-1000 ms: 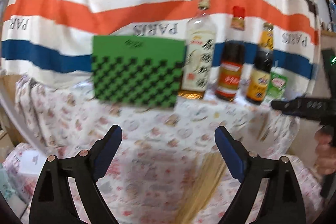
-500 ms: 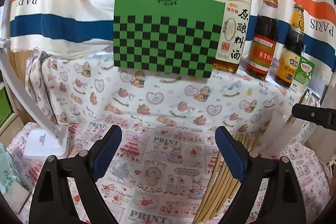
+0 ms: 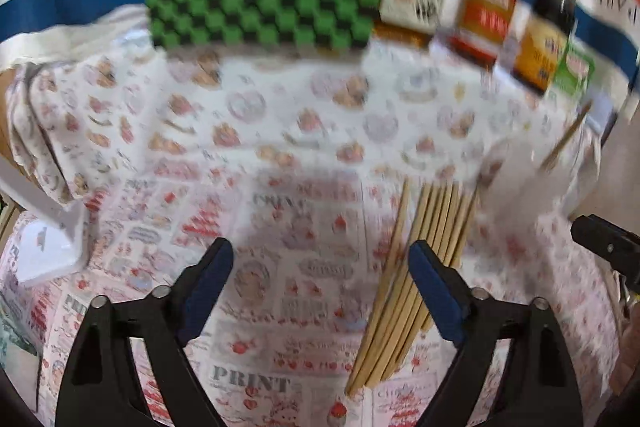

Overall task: Organize utensils
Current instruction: 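Move the left gripper back to the chopstick bundle around another chopstick, then close the left gripper on the chopstick and pull it from the bundle, then lift the second chopstick upright with the left gripper, then lower the right gripper onto the bundle and close on a chopstick while the left gripper holds its chopstick upright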

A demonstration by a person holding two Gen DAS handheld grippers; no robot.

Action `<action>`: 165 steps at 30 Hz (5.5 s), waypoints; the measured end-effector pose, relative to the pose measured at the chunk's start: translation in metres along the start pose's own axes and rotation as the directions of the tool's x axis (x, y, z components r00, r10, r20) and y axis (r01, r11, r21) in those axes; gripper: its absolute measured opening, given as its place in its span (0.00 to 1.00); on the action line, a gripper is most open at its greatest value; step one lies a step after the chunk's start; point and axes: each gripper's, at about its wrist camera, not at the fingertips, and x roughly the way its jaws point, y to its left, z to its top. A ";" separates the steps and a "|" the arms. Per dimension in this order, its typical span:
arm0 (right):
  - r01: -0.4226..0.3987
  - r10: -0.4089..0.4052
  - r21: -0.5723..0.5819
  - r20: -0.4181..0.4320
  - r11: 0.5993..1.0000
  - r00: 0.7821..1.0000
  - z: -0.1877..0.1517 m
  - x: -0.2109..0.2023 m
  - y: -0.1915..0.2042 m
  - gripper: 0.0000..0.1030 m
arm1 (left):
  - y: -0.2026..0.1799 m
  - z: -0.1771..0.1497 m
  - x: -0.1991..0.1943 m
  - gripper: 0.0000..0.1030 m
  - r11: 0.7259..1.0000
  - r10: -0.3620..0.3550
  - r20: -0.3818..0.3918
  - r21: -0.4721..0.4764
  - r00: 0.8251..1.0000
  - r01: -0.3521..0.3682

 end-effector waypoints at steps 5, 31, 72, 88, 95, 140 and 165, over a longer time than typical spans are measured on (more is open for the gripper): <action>-0.007 0.004 -0.033 -0.108 0.999 0.994 -0.020 0.043 -0.002 0.59 | -0.012 -0.010 0.026 0.46 0.999 0.053 -0.086 0.009 0.995 -0.052; 0.057 -0.061 -0.027 -0.145 0.998 0.988 -0.025 0.062 -0.017 0.60 | -0.032 -0.027 0.063 0.19 0.996 -0.035 -0.209 0.078 0.977 0.052; -0.134 0.120 -0.048 -0.232 0.990 0.965 -0.041 0.052 0.036 0.60 | 0.031 -0.001 -0.090 0.05 0.965 -0.129 0.462 -0.145 0.877 0.218; -0.004 -0.029 -0.111 -0.290 0.994 0.957 -0.045 0.085 0.084 0.53 | 0.048 -0.002 -0.102 0.05 0.956 -0.112 0.514 -0.179 0.851 0.234; 0.063 -0.083 -0.081 -0.281 0.995 0.956 -0.039 0.099 0.080 0.53 | 0.035 0.000 -0.087 0.05 0.973 -0.069 0.460 -0.165 0.885 0.162; 0.093 -0.133 -0.158 -0.268 0.983 0.954 -0.041 0.100 0.067 0.54 | 0.032 0.002 -0.073 0.05 0.980 -0.038 0.398 -0.166 0.917 0.113; 0.008 -0.030 -0.140 -0.159 0.990 0.987 -0.050 0.020 0.030 0.37 | 0.029 0.000 -0.085 0.05 0.979 -0.048 0.444 -0.155 0.895 0.130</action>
